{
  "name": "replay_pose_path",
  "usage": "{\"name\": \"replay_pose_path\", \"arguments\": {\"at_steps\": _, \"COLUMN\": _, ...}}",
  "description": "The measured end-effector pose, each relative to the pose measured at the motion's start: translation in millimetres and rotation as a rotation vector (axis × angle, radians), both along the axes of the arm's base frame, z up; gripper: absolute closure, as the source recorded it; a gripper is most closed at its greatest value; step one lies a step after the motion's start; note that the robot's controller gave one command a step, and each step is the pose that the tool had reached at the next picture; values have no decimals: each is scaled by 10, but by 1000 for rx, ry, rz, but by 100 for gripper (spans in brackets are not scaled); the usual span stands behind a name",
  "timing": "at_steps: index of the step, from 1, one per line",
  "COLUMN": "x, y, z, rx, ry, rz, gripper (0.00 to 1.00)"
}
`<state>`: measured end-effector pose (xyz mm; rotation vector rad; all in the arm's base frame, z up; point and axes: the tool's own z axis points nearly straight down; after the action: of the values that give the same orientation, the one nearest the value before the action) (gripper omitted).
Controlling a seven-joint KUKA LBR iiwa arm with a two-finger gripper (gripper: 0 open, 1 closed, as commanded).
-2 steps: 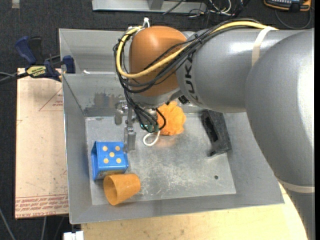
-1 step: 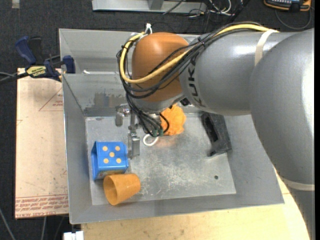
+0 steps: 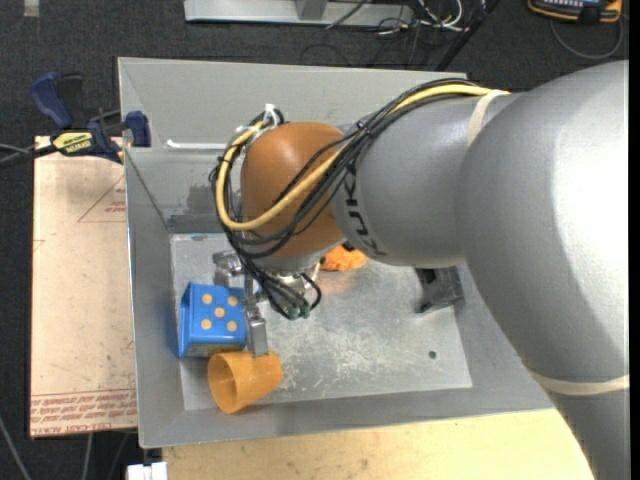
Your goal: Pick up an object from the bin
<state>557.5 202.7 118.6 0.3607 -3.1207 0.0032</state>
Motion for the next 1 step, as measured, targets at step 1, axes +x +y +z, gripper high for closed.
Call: {"name": "replay_pose_path", "arguments": {"at_steps": 1, "x": -104, "y": 62, "z": -119, "rx": -21, "ry": 0, "rz": -5, "gripper": 0}}
